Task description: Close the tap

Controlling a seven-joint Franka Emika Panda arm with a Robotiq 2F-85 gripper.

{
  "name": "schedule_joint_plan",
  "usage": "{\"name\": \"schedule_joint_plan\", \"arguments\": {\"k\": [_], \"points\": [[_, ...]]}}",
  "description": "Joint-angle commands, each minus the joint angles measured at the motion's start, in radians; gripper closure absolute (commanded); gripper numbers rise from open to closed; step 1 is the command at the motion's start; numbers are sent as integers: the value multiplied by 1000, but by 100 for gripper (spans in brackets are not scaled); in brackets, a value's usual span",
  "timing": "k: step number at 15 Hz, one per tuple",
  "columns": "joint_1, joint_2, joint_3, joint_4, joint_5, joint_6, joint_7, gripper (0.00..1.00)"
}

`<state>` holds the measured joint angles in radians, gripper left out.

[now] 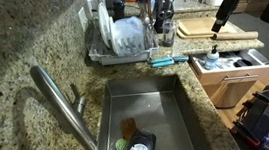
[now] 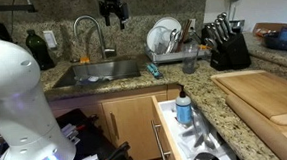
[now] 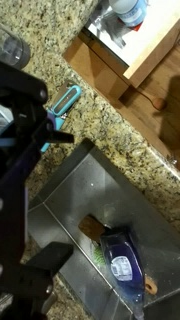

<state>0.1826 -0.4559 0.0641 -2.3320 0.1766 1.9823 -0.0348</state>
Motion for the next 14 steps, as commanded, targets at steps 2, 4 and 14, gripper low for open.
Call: {"name": "schedule_joint_plan", "arguments": {"k": [2,4,14], "points": [[-14,0,12,3,6,-4,-4,0],[26,63,62,16,5,-3,-7,0],[151,248,285,78,-104,-1,43,0]]}}
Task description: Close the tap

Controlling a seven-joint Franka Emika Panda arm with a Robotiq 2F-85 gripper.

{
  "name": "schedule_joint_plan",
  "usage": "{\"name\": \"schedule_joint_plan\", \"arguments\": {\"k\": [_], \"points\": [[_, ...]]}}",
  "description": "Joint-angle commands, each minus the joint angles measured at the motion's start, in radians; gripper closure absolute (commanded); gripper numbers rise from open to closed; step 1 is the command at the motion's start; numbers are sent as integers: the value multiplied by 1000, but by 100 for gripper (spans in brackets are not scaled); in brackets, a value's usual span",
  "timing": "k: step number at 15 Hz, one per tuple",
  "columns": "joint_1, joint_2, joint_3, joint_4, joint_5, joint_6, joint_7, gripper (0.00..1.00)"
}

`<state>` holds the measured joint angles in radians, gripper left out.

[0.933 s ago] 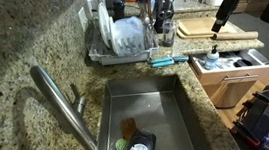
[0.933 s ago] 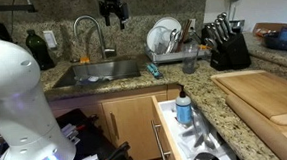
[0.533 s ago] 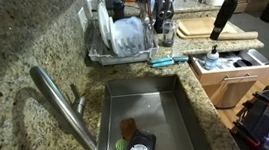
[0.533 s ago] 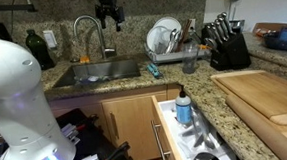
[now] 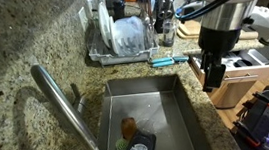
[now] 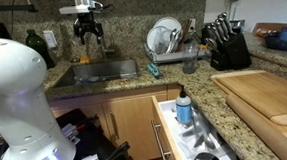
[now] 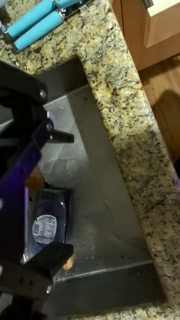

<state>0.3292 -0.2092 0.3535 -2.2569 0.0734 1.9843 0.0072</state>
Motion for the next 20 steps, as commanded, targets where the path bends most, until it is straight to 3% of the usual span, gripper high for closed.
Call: {"name": "schedule_joint_plan", "arguments": {"k": [1,3,7,9,11,12,16,20], "points": [[4,11,-5,10,-5,-2,1,0],[-11,76,-21,8,5,66,0,0],[-2,259,-4,24,-49,350,16,0],[12,357,-2,62,-82,440,24,0],[31,422,-11,102,-138,454,58,0],[20,356,-10,42,-97,451,28,0],[36,439,-21,107,-140,436,55,0],[70,520,-52,197,-237,640,146,0]]}}
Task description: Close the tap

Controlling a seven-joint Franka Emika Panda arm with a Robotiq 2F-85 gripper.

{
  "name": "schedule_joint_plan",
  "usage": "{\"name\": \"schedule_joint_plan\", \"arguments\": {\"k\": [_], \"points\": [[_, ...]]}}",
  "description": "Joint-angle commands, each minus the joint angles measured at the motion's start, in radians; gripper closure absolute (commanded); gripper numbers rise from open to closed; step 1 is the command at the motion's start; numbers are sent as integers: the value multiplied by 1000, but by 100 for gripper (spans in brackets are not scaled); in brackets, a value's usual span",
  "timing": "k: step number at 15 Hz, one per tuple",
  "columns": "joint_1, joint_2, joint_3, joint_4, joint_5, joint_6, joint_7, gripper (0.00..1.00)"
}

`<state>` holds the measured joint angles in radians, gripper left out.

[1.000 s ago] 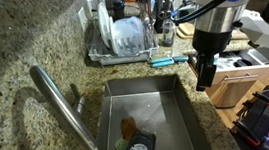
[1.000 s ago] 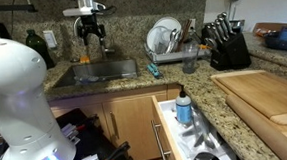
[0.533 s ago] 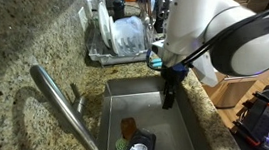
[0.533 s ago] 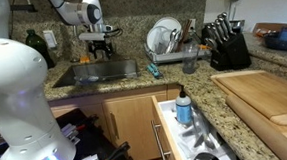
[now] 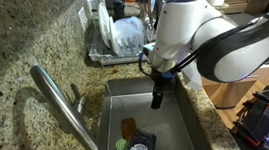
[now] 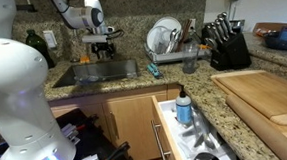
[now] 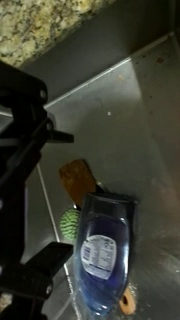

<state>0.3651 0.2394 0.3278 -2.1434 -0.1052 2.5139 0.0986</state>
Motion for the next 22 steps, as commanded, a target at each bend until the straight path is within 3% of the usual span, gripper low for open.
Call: {"name": "schedule_joint_plan", "arguments": {"k": [1,3,4,9,13,16,17,21,22], "points": [[47,88,-30,116,-74,169,68,0],[68,131,-37,170,-78,273,81,0],[50,74,-30,105,-47,212,49,0],[60,99,-43,128,-50,205,61,0],[126,251,-155,281,-120,399,198,0],[129,367,-134,407,-75,512,208,0],[133,280,-158,308,-52,472,165,0],[149,362,-154,396,-38,506,166,0],[176,373,-195,411,-45,500,184,0]]}}
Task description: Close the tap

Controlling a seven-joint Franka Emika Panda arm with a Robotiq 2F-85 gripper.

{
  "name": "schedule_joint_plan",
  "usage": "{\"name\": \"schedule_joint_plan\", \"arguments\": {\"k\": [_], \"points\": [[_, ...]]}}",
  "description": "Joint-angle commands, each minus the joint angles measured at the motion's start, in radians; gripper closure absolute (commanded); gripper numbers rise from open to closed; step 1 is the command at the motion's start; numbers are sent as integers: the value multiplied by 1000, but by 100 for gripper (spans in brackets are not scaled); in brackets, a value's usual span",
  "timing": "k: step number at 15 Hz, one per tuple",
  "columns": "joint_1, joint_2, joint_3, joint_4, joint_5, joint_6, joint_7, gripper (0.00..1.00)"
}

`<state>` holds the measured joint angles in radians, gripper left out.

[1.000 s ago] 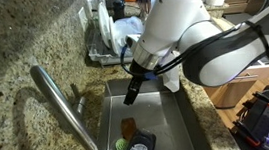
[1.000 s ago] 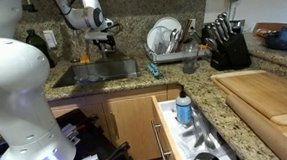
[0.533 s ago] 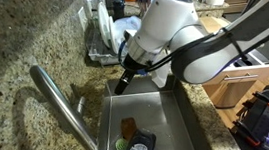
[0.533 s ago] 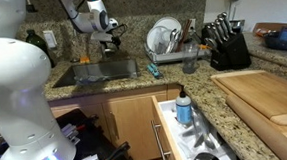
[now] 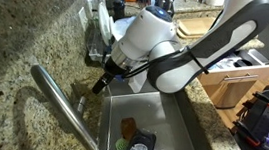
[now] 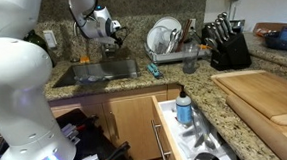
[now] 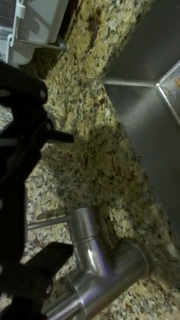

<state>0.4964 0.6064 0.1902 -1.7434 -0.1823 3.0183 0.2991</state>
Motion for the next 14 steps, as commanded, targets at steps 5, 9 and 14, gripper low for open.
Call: {"name": "schedule_joint_plan", "arguments": {"k": [5,9,14], "points": [[64,55,-93,48,65,89,-24,0],[67,77,-91,65,88,99,-39,0],[82,169,-82,183,136,177,-50,0]]}}
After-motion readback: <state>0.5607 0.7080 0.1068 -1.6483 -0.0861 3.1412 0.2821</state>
